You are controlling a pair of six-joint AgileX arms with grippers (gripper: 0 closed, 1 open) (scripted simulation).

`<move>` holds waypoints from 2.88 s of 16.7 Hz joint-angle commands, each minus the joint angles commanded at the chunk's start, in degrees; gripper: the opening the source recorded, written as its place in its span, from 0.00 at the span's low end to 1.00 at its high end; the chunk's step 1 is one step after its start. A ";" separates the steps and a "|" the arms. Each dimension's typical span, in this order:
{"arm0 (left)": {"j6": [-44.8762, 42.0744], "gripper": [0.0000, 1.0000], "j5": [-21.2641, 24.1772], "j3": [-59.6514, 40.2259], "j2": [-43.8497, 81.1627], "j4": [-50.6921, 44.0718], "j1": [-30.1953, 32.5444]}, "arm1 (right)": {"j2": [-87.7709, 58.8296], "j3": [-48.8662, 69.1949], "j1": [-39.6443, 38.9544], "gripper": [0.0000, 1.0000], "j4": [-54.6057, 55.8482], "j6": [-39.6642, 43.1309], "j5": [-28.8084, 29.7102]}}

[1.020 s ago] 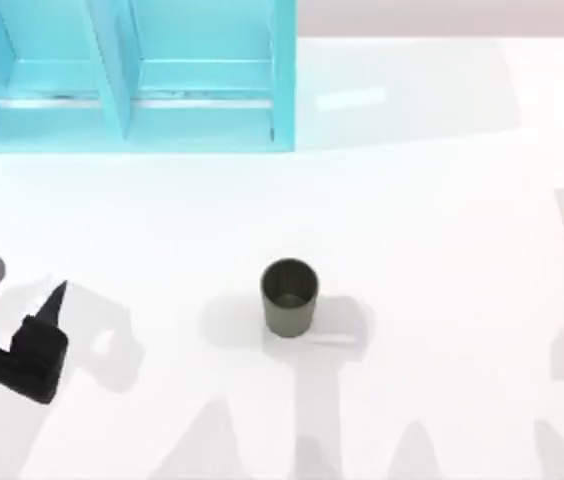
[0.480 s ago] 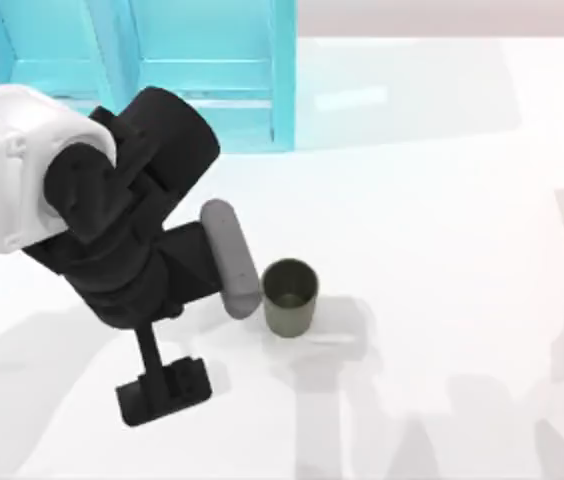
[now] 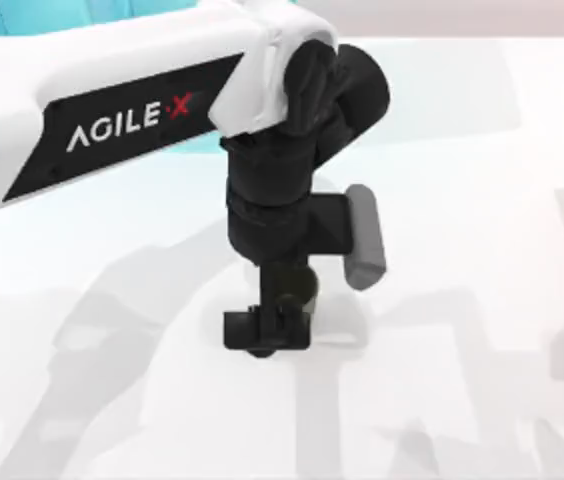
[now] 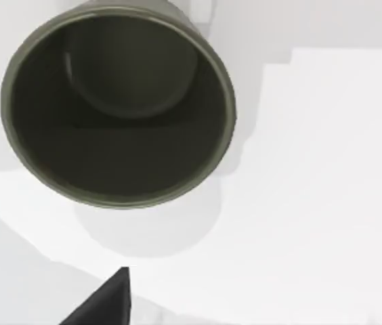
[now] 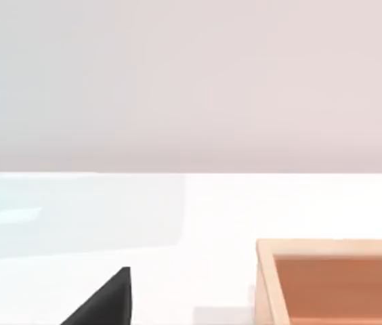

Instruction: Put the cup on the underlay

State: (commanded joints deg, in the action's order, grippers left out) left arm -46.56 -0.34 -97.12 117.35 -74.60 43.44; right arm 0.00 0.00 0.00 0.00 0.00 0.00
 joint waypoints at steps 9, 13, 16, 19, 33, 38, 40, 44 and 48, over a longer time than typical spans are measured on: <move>-1.42 1.00 0.38 -10.45 2.27 -3.30 0.18 | 0.00 0.00 0.00 1.00 0.00 0.00 0.00; -1.48 1.00 0.38 -8.12 2.51 -0.91 0.05 | 0.00 0.00 0.00 1.00 0.00 0.00 0.00; -1.54 1.00 0.39 -2.34 3.73 6.40 0.03 | 0.00 0.00 0.00 1.00 0.00 0.00 0.00; -1.59 1.00 0.40 3.95 5.13 14.54 0.00 | 0.00 0.00 0.00 1.00 0.00 0.00 0.00; -1.64 0.40 0.41 6.93 5.91 17.72 0.01 | 0.00 0.00 0.00 1.00 0.00 0.00 0.00; -1.64 0.02 0.41 6.93 5.91 17.72 0.01 | 0.00 0.00 0.00 1.00 0.00 0.00 0.00; -1.64 0.00 0.41 6.93 5.91 17.72 0.01 | 0.00 0.00 0.00 1.00 0.00 0.00 0.00; -1.64 0.00 0.41 6.93 5.91 17.72 0.01 | 0.00 0.00 0.00 1.00 0.00 0.00 0.00; -1.64 0.00 0.43 7.03 5.73 17.68 -0.07 | 0.00 0.00 0.00 1.00 0.00 0.00 0.00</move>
State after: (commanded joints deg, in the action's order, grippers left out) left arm -48.20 0.09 -90.09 123.08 -56.92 43.38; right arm 0.00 0.00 0.00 0.00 0.00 0.00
